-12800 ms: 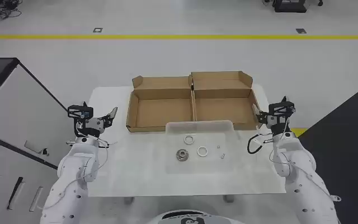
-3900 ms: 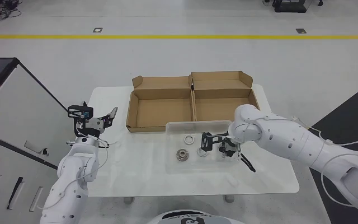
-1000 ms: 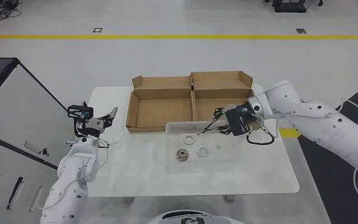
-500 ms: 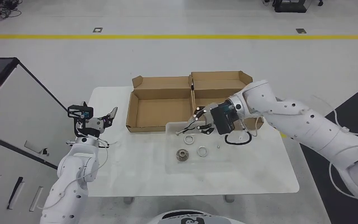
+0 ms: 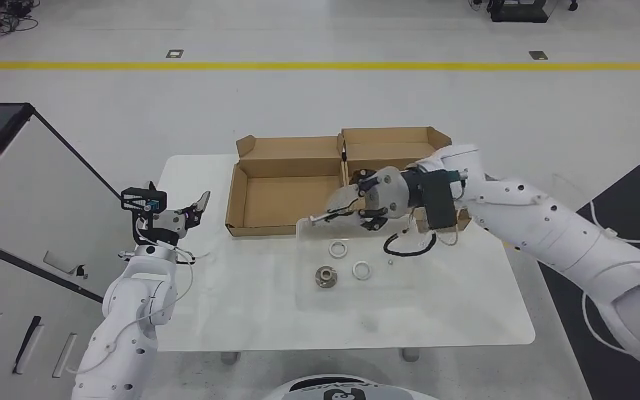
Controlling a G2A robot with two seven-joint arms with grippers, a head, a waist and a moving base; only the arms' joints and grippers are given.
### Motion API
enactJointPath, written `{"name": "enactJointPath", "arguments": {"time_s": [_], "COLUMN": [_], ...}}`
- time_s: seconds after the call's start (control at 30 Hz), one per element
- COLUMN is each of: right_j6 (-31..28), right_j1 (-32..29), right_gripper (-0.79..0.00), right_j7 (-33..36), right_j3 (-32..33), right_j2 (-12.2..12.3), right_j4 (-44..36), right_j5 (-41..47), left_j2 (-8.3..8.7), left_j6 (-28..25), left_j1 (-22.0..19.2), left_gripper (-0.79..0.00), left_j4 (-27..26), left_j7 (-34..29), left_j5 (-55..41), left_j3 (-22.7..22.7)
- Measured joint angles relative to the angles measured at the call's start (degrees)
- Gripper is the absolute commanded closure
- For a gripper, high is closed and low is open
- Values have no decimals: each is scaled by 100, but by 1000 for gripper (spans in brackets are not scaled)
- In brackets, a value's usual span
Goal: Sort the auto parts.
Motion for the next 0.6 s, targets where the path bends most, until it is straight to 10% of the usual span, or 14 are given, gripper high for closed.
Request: {"name": "enactJointPath", "arguments": {"time_s": [0.6], "right_j6": [2073], "right_j1": [85], "right_gripper": [0], "right_j7": [-2076], "right_j3": [-565], "right_j2": [667], "right_j4": [-1158], "right_j5": [348], "left_j2": [0], "left_j6": [0], "left_j1": [0], "left_gripper": [-785], "left_j4": [0], "left_j7": [0], "left_j5": [0], "left_j3": [0]}}
